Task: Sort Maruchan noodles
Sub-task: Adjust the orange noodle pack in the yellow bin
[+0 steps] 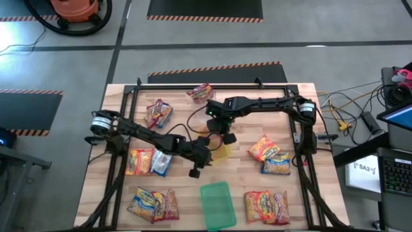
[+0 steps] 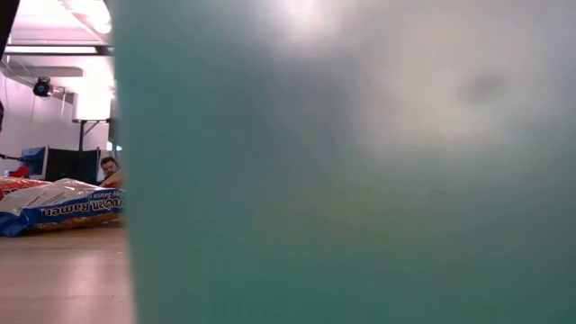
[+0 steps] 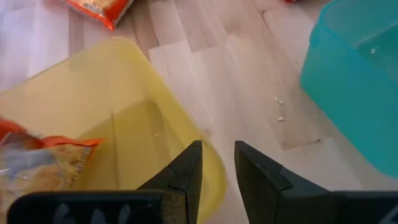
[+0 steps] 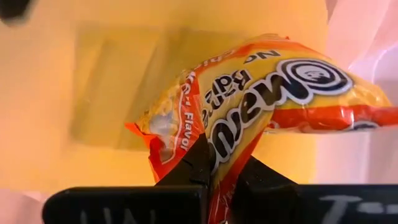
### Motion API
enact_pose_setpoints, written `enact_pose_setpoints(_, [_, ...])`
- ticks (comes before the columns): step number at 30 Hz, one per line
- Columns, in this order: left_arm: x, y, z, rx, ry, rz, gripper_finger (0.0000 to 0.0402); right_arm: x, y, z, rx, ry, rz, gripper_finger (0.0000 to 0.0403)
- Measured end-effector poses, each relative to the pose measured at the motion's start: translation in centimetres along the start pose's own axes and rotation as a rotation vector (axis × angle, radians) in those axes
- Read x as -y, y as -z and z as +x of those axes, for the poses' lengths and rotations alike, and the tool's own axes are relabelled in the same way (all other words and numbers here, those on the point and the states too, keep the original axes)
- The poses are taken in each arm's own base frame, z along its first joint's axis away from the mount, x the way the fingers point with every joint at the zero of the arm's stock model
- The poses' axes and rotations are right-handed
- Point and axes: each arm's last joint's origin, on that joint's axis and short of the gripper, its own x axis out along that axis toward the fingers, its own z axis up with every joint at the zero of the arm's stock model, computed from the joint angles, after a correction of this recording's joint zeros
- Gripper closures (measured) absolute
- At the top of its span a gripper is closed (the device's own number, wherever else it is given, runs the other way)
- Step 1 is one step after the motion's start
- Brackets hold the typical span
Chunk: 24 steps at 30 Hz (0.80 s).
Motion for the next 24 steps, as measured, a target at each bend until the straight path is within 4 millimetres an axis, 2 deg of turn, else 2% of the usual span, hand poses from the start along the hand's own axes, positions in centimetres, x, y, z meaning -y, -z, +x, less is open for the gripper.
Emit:
enact_pose_setpoints(16, [-0.05, 0.05, -0.02, 0.006, 0.065, 0.007, 0.0326, -0.48, -0.51, 0.17, -0.053, 0.058, -0.548, 0.0394])
enact_pose_setpoints(20, [-0.03, 0.05, -0.02, 0.006, 0.068, 0.007, 0.0326, -0.54, -0.54, 0.19, -0.063, 0.067, -0.543, 0.0394])
enact_pose_setpoints(24, [-0.03, 0.06, -0.02, 0.005, 0.068, 0.007, 0.0326, -0.50, -0.57, 0.19, -0.057, 0.076, -0.409, 0.0384])
